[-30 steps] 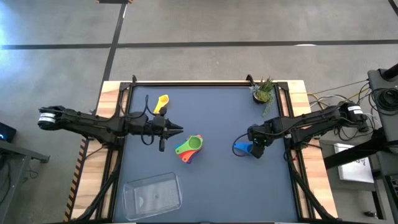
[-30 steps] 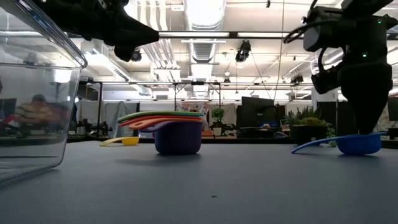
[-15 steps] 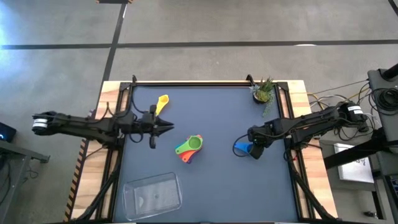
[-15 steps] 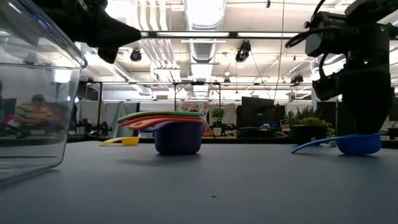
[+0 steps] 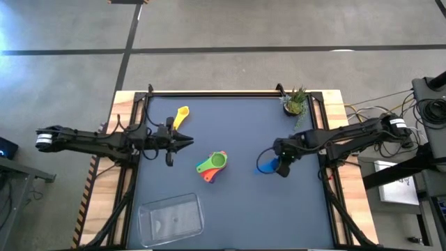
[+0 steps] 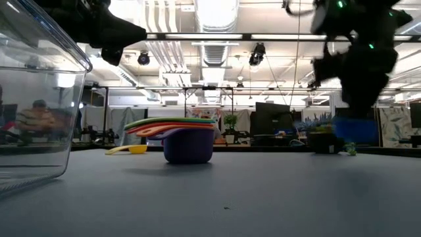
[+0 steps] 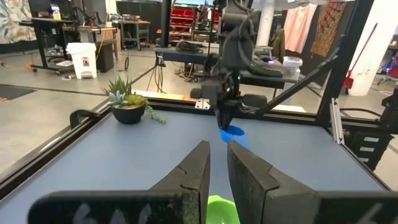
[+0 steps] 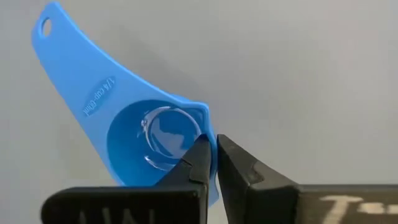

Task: Nest measuring cups in basket
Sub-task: Stack the blue measuring cup on top of the light green measuring cup

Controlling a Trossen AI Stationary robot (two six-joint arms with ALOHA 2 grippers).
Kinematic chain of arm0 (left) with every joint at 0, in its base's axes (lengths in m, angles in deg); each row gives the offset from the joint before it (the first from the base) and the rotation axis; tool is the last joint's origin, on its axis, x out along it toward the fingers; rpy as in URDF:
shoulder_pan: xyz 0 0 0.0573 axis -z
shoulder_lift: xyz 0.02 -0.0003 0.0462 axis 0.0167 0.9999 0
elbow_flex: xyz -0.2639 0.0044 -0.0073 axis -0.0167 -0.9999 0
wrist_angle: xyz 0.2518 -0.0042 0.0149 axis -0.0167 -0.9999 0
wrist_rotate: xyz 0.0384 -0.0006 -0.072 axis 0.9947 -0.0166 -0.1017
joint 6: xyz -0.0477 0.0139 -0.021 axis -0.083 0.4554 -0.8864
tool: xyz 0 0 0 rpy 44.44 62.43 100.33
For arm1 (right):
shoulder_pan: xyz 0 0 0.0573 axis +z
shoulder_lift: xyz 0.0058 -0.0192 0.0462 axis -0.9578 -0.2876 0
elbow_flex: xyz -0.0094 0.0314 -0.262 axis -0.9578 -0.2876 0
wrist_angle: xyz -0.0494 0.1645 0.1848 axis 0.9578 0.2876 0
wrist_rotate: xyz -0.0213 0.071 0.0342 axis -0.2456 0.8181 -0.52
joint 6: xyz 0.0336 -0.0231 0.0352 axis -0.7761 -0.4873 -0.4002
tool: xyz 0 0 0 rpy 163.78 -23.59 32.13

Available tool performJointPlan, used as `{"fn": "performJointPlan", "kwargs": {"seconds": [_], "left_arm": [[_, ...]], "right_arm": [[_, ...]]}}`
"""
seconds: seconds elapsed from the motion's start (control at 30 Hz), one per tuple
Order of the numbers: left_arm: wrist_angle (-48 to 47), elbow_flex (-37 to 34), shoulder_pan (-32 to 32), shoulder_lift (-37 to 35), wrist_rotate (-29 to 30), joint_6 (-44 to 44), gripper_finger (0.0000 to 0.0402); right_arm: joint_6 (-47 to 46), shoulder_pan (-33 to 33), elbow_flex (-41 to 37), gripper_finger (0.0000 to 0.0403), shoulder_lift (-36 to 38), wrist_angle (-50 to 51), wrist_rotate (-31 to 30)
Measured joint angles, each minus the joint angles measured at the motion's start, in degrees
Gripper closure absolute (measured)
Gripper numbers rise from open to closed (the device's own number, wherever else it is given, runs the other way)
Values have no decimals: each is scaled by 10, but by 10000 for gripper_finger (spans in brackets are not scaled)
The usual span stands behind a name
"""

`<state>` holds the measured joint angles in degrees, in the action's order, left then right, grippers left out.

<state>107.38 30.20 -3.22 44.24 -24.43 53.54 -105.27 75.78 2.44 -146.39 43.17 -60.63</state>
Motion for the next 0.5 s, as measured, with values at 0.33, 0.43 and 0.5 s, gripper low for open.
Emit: {"fn": "performJointPlan", "kwargs": {"seconds": [0.33, 0.43, 0.5], "left_arm": [[12, 0, 0, -1, 16, -30, 364], [1, 4, -1, -5, 30, -52, 364], [3, 6, -1, -7, 31, -53, 364]], "right_arm": [[291, -34, 127, 394, -27, -171, -13], [346, -39, 172, 394, -60, -190, -10], [377, -44, 203, 394, -93, -198, -9]]}}
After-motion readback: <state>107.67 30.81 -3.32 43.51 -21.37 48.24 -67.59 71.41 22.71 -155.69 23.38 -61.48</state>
